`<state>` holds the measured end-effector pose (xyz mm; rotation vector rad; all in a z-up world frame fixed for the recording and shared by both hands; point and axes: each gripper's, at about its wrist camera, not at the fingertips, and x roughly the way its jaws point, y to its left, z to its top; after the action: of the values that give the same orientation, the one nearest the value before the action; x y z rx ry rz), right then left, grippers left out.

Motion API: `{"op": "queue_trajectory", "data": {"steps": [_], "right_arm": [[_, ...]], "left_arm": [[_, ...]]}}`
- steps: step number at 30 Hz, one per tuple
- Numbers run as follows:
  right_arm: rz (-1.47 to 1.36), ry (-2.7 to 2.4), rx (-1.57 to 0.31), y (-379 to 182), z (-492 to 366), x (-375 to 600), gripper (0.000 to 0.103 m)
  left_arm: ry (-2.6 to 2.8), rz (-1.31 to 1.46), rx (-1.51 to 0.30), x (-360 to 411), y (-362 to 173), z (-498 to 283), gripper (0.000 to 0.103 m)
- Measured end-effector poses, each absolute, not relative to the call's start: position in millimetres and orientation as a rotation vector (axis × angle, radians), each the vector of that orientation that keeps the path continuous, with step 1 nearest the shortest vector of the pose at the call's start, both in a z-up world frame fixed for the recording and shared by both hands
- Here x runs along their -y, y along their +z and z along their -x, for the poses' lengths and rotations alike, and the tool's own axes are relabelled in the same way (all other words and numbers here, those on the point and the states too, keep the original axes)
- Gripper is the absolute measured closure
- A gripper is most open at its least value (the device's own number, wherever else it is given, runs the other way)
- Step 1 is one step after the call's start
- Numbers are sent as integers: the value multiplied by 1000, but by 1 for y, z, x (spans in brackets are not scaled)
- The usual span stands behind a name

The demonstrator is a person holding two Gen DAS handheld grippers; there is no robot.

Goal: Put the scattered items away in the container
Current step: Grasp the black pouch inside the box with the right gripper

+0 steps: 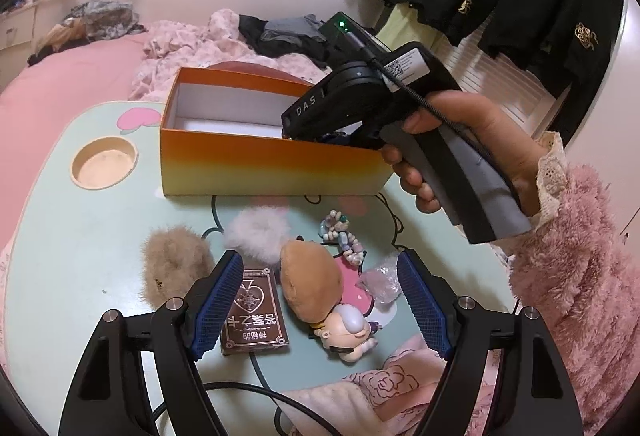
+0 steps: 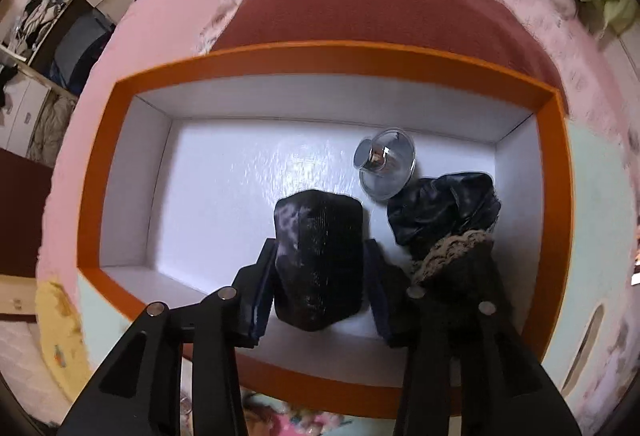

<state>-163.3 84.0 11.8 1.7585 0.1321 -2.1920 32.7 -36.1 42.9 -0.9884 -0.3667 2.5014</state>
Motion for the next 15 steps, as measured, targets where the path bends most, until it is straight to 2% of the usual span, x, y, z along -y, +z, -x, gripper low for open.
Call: {"op": "queue_trajectory", "data": {"steps": [4, 8, 12, 15], "right_arm": [[-1696, -2214, -18, 22, 158, -95, 61], [-1547, -2244, 130, 61, 143, -114, 61], [-1374, -2231, 228, 102, 105, -134, 61], [-1317, -2205, 256, 111, 69, -145, 61]], "left_arm": [[2504, 994, 376, 38, 42, -33, 24], [2512, 1003, 391, 40, 41, -34, 24], [2534, 1006, 408, 45, 42, -35, 24], [2584, 1025, 413, 48, 43, -33, 24]]}}
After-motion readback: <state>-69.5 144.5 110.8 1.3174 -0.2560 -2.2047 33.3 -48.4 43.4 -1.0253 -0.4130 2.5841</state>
